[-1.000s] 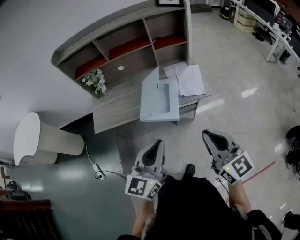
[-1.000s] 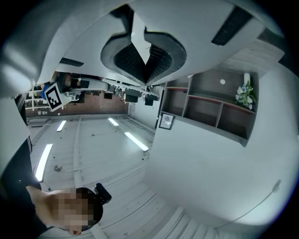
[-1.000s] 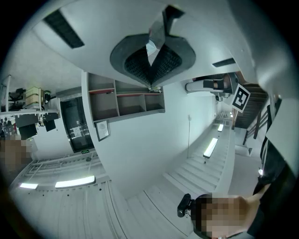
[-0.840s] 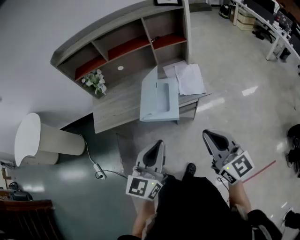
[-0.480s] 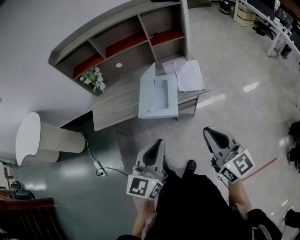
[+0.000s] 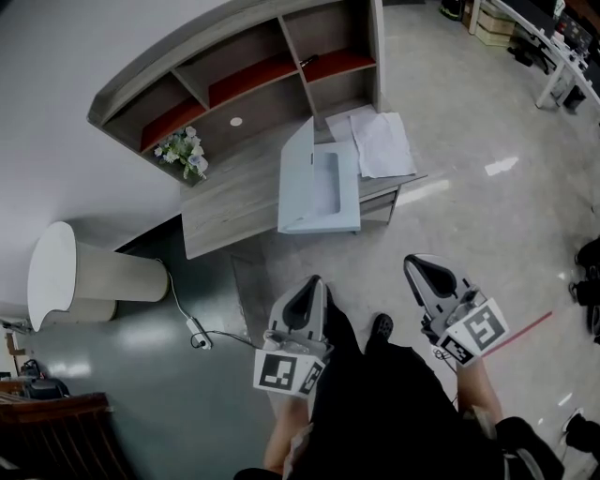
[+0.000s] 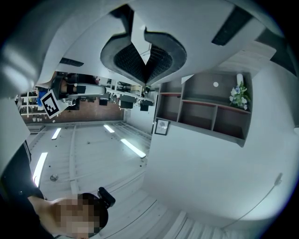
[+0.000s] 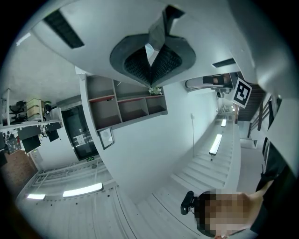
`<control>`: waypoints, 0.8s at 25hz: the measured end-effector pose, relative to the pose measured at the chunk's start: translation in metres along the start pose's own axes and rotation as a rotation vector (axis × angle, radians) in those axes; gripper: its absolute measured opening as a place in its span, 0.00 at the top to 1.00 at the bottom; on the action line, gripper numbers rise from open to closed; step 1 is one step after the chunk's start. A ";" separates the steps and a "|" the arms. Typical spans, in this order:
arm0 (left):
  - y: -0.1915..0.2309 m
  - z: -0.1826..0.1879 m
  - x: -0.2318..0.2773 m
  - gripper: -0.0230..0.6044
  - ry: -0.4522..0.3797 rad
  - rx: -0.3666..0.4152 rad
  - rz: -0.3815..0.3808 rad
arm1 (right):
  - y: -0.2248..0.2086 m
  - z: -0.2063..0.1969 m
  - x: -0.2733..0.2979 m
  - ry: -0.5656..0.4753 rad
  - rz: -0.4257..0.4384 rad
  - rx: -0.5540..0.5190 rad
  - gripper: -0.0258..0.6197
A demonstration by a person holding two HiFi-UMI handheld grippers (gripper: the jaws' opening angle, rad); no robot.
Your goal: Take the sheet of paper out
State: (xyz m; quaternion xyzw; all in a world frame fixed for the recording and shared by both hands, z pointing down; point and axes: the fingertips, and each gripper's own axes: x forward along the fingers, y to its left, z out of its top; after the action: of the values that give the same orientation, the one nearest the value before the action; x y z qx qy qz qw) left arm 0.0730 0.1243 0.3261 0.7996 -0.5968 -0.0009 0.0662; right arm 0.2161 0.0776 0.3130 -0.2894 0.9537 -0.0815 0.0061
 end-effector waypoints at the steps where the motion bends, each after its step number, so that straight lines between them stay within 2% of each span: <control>1: 0.005 -0.001 0.003 0.94 0.001 0.002 -0.002 | -0.001 0.000 0.005 0.003 -0.004 -0.003 0.94; 8: 0.052 -0.001 0.035 0.94 0.033 0.054 -0.016 | -0.008 0.007 0.050 0.023 -0.041 -0.018 0.94; 14: 0.090 -0.010 0.071 0.94 0.075 0.084 -0.074 | -0.018 0.012 0.094 0.037 -0.082 -0.027 0.94; 17: 0.104 -0.012 0.090 0.94 0.071 0.067 -0.097 | -0.022 0.010 0.114 0.053 -0.097 -0.025 0.94; 20: 0.116 -0.021 0.104 0.94 0.092 0.082 -0.131 | -0.024 0.009 0.132 0.067 -0.116 -0.024 0.94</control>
State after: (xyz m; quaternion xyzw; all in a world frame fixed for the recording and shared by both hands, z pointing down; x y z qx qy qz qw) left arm -0.0063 -0.0058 0.3672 0.8382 -0.5391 0.0559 0.0603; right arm 0.1202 -0.0166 0.3130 -0.3412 0.9359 -0.0802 -0.0340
